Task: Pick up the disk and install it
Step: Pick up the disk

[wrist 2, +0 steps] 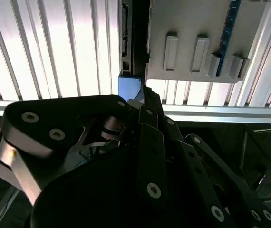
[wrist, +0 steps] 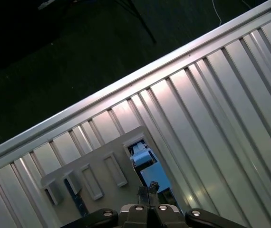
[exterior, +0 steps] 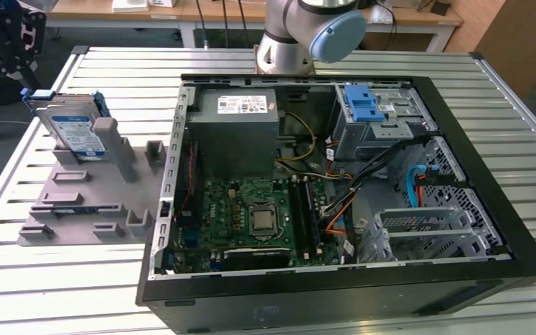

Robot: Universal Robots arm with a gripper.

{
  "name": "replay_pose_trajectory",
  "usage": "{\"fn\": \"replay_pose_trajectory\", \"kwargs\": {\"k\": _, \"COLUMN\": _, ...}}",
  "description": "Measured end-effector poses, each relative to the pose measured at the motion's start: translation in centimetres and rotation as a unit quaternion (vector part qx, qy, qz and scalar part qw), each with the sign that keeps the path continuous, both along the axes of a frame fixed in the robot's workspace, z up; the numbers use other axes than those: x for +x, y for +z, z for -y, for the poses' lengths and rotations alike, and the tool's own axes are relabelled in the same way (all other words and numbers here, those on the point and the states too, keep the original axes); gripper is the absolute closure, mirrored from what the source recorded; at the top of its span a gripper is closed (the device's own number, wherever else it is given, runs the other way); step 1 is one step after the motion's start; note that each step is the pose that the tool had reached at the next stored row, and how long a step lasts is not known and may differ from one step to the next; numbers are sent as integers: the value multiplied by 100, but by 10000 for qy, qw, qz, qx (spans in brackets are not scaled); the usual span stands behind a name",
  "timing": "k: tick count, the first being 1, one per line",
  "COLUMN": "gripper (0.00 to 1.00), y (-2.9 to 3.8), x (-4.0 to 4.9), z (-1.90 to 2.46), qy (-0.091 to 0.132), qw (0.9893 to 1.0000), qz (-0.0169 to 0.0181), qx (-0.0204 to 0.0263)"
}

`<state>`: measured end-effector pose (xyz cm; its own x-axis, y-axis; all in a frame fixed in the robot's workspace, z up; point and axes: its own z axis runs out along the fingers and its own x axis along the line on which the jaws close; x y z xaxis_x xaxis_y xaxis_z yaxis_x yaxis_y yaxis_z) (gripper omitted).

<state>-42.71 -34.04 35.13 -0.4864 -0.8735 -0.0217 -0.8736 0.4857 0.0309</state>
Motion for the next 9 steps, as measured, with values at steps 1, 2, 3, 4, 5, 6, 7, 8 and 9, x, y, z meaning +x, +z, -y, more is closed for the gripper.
{"fn": "replay_pose_trajectory", "kwargs": {"k": 1, "gripper": 89, "y": 0, "x": 0, "z": 0, "qy": 39, "qw": 10000, "qz": 0, "qx": 0}}
{"fn": "replay_pose_trajectory", "kwargs": {"k": 2, "gripper": 89, "y": 0, "x": 0, "z": 0, "qy": 77, "qw": 10000, "qz": 0, "qx": 0}}
{"fn": "replay_pose_trajectory", "kwargs": {"k": 3, "gripper": 89, "y": 0, "x": 0, "z": 0, "qy": 114, "qw": 9999, "qz": 0, "qx": 0}}
{"fn": "replay_pose_trajectory", "kwargs": {"k": 4, "gripper": 89, "y": 0, "x": 0, "z": 0, "qy": 148, "qw": 9999, "qz": 0, "qx": 0}}
{"fn": "replay_pose_trajectory", "kwargs": {"k": 5, "gripper": 89, "y": 0, "x": 0, "z": 0, "qy": 184, "qw": 9998, "qz": 0, "qx": 0}}
{"fn": "replay_pose_trajectory", "kwargs": {"k": 6, "gripper": 89, "y": 0, "x": 0, "z": 0, "qy": 218, "qw": 9998, "qz": 0, "qx": 0}}
{"fn": "replay_pose_trajectory", "kwargs": {"k": 7, "gripper": 89, "y": 0, "x": 0, "z": 0, "qy": 251, "qw": 9997, "qz": 0, "qx": 0}}
{"fn": "replay_pose_trajectory", "kwargs": {"k": 8, "gripper": 89, "y": 0, "x": 0, "z": 0, "qy": 284, "qw": 9996, "qz": 0, "qx": 0}}
{"fn": "replay_pose_trajectory", "kwargs": {"k": 9, "gripper": 89, "y": 0, "x": 0, "z": 0, "qy": 317, "qw": 9995, "qz": 0, "qx": 0}}
